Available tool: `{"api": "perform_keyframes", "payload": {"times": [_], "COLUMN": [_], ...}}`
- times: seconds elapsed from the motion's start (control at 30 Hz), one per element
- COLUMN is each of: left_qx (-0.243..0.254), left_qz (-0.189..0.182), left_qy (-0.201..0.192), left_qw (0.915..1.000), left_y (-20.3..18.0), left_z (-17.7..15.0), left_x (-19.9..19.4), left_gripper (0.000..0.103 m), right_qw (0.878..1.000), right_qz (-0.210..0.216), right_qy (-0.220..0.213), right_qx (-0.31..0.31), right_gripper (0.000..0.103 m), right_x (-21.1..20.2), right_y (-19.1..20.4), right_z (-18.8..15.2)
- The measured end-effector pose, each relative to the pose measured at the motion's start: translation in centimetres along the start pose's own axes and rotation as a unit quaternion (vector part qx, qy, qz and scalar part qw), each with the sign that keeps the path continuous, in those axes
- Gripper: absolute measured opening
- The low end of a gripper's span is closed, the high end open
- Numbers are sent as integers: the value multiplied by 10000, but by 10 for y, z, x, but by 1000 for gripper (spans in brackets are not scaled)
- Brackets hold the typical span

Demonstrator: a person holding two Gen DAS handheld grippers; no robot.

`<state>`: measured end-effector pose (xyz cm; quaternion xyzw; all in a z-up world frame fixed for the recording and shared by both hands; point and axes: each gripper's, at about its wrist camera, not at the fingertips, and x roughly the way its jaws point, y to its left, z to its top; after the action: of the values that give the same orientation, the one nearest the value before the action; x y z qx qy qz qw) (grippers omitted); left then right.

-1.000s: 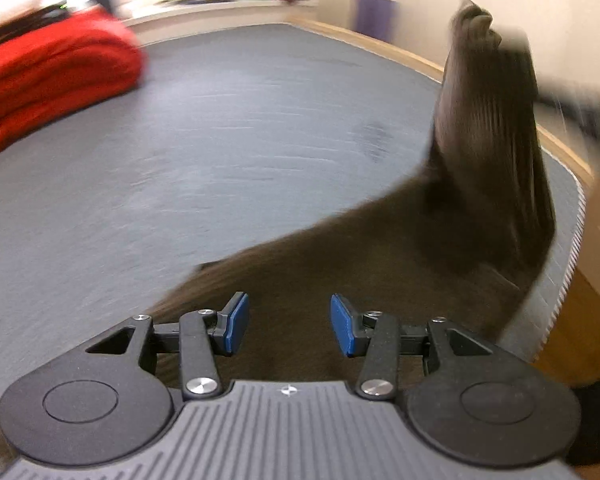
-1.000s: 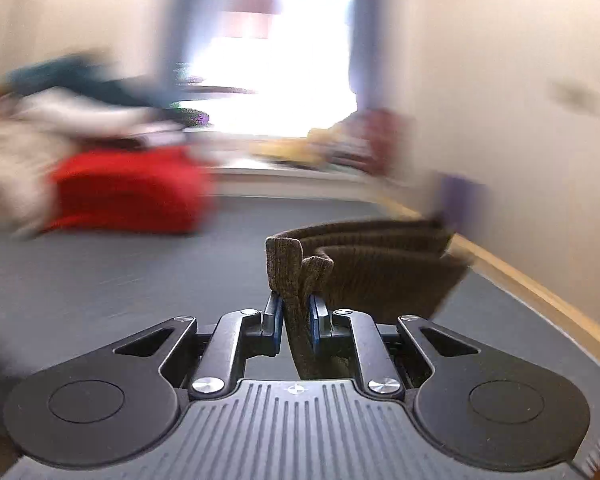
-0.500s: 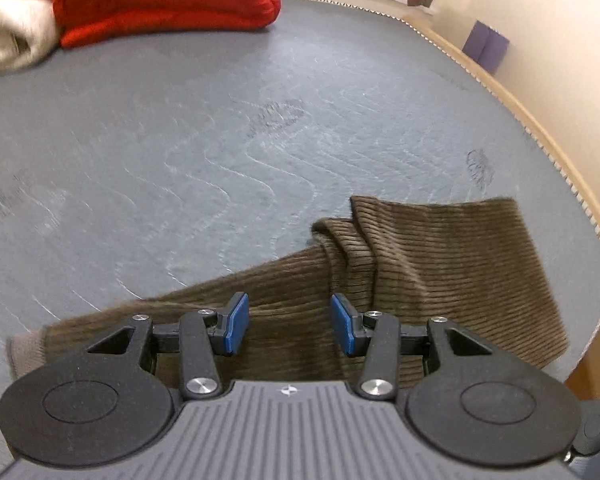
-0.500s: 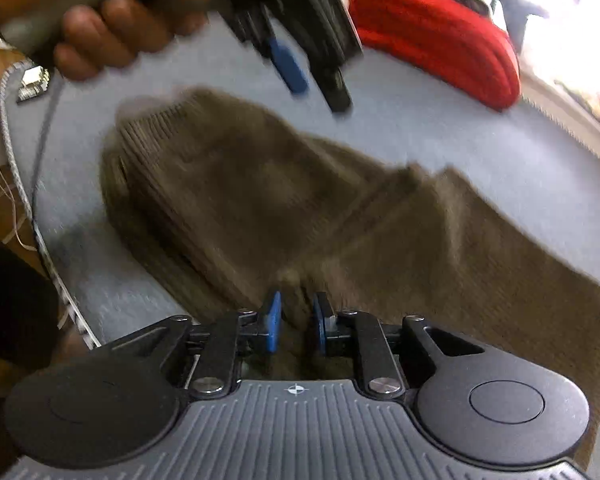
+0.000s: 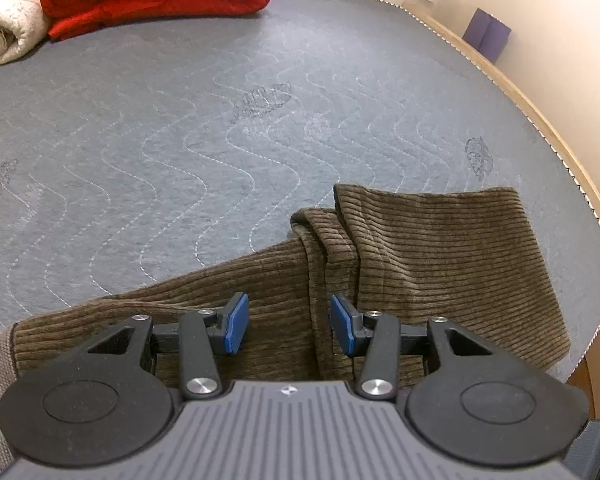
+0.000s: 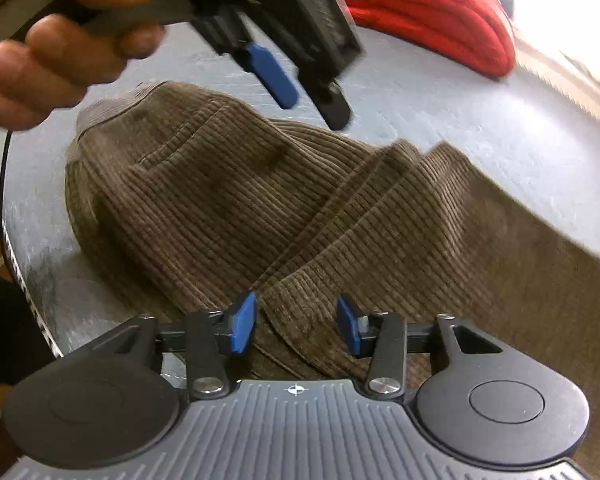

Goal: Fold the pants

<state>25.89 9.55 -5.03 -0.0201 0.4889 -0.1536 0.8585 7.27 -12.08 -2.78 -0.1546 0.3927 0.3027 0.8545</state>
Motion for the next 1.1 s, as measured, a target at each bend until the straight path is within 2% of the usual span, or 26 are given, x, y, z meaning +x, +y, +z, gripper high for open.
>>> {"api": "perform_keyframes", "payload": {"times": [0.07, 0.2, 0.27, 0.37, 0.47, 0.6, 0.67, 0.8, 0.87, 0.93, 1.03, 1.07, 1.1], "left_qx": [7, 4, -27, -201, -439, -763, -937, -1123, -1137, -1140, -996, -909, -794], "left_qz": [-21, -31, -62, -252, -490, -727, -786, -791, -712, -682, -634, -611, -645], "left_qy": [-1, 0, 52, 195, 340, 519, 619, 777, 872, 932, 889, 892, 886], "left_qw": [10000, 10000, 10000, 9993, 9973, 9931, 9906, 9875, 9871, 9867, 9890, 9900, 9908], "left_y": [-1, -1, -1, -1, 0, 1, 1, -2, -4, -6, -12, -16, -19], "left_z": [1, 2, 1, 0, 0, -2, -2, -5, -8, -13, -17, -17, -18], "left_x": [1, 2, 4, 12, 23, 39, 48, 63, 71, 77, 77, 76, 76], "left_gripper": [50, 50, 50, 50, 50, 55, 58, 64, 66, 67, 67, 58, 43], "right_qw": [9998, 9949, 9911, 9888, 9891, 9965, 9978, 9894, 9744, 9464, 9081, 8932, 8764], "right_qz": [38, 175, 334, 590, 636, 520, 537, 281, -58, -427, -1064, -1201, -1273], "right_qy": [-35, -283, -225, 65, 64, -108, -383, -736, -690, -617, -406, -338, -266], "right_qx": [-208, -957, -1265, -1366, -1326, -648, -95, 1219, 2141, 3141, 4030, 4320, 4636], "right_gripper": [13, 11, 11, 12, 13, 32, 35, 46, 48, 48, 49, 49, 50], "right_x": [-3, -24, -25, -18, -22, -29, -40, -54, -55, -56, -60, -63, -65], "right_y": [4, 22, 27, 26, 22, 6, -12, -63, -100, -143, -189, -205, -218], "right_z": [0, 0, -3, -11, -11, -4, -1, 3, -3, -18, -43, -53, -64]}}
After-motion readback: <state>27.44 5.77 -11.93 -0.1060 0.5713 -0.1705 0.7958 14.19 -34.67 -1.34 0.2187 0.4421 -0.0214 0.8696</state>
